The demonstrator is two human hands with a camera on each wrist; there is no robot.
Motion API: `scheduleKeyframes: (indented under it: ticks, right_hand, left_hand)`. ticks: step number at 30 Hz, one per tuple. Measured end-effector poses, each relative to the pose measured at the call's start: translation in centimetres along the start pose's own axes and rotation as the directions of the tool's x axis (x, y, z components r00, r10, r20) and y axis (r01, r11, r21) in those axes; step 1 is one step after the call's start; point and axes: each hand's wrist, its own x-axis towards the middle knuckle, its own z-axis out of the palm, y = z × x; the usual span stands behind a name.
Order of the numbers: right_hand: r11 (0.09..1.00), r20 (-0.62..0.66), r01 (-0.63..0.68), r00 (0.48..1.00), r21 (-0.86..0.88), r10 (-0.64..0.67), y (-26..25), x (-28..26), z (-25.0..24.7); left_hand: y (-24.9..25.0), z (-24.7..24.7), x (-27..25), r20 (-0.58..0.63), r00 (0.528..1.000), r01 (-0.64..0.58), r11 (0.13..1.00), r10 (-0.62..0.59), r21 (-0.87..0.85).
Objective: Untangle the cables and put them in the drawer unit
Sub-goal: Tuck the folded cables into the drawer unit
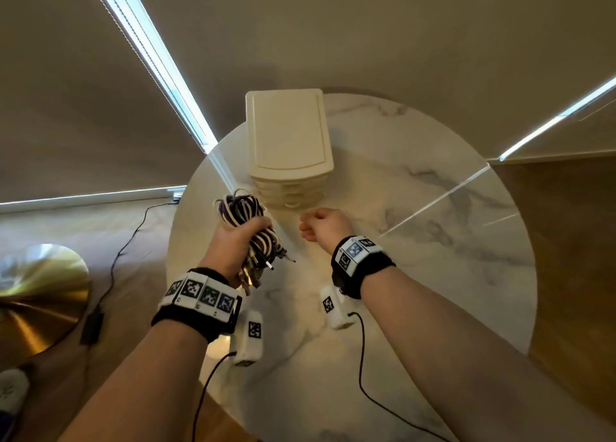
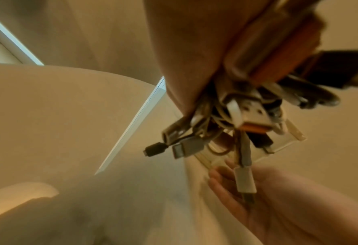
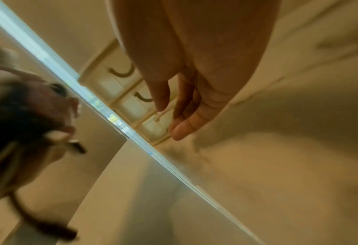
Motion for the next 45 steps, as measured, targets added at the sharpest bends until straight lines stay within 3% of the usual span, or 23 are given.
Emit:
scheduleKeyframes:
  ticks: [3,6,14,19,26,29,37,41,45]
  right_hand:
    - [0.976,0.048,-0.129,0.991,0.176,0.123,-0.2,2.5,2.5]
    - [0.926,0.051,-0.173,0.985,0.336,0.165,-0.3,3.8,3.9]
    - [0.934,0.055,-0.204,0.979,0.293,0.196,2.6,0.6,3.5]
    - [0.918,0.049,-0.234,0.972,0.32,0.23,4.9,-3.6,2.4]
    - [0.95,0.041,-0.255,0.967,0.182,0.252,7.2,-5.0,2.2]
    - [0.975,0.02,-0.216,0.976,0.057,0.215,7.6,-6.0,1.8]
    - [0.947,0.049,-0.222,0.975,0.231,0.216,8.4,-5.7,1.2]
    - [0.898,0.082,-0.283,0.959,0.336,0.272,8.1,-6.2,1.5]
    - [0.926,0.025,-0.322,0.946,0.199,0.323,7.9,-6.4,0.9]
  left_hand:
    - [-0.5,-1.6,1.1,0.058,0.998,0.012,1.0,-0.011,-0.01]
    - [-0.7,-2.4,1.8,0.135,0.99,0.031,0.999,-0.025,-0.044]
    - [0.4,-2.3,3.7,0.267,0.957,0.155,0.977,-0.113,-0.145]
    - [-0.4,0.8,3.6,0.392,0.887,0.323,0.935,-0.246,-0.145]
    - [-3.0,4.2,4.9,0.481,0.72,0.588,0.808,-0.5,-0.04]
    - [-3.7,4.4,5.6,0.518,0.656,0.669,0.74,-0.549,-0.063]
    - [-3.7,5.0,7.0,0.566,0.62,0.695,0.715,-0.544,-0.075]
    - [-3.8,5.1,7.0,0.508,0.66,0.69,0.715,-0.554,-0.117]
    - [-4.1,5.2,6.9,0.482,0.683,0.68,0.718,-0.549,-0.147]
